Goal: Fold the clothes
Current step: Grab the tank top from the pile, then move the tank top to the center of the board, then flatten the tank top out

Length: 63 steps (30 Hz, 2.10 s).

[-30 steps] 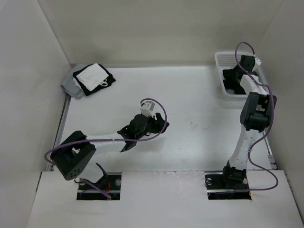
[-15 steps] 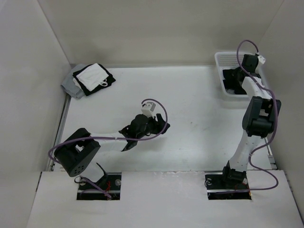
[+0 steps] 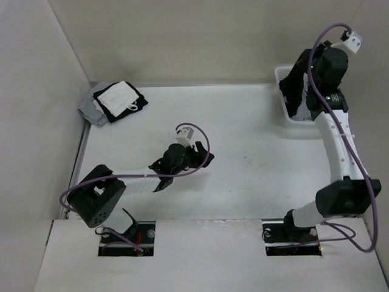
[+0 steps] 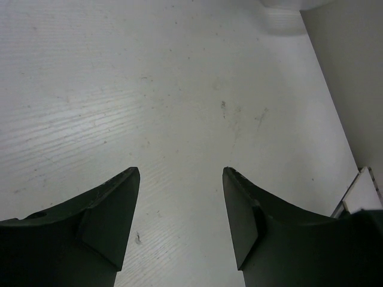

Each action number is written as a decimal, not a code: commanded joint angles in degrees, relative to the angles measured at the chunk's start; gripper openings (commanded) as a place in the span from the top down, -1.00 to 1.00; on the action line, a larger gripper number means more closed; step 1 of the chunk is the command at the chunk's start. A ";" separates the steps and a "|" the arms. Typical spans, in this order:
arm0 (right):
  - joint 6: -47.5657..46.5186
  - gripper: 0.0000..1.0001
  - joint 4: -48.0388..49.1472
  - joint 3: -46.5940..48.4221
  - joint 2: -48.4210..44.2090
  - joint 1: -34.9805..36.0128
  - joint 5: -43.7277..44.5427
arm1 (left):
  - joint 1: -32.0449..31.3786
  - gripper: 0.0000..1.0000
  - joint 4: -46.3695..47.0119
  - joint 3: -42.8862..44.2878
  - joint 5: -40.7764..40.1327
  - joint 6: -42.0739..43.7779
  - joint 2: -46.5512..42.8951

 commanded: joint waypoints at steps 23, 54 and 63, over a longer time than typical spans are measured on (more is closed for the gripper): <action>12.29 0.05 7.30 -52.52 -29.79 71.34 7.09 | 24.75 -0.24 -15.37 -12.89 6.14 -9.31 -25.53; 9.83 0.02 9.48 -45.84 2.10 30.73 1.03 | -0.49 0.38 -14.94 -1.71 10.53 0.20 1.01; 9.49 0.95 13.42 -45.76 -1.48 33.28 4.02 | 3.02 0.87 -15.55 -1.46 9.13 -1.03 -4.42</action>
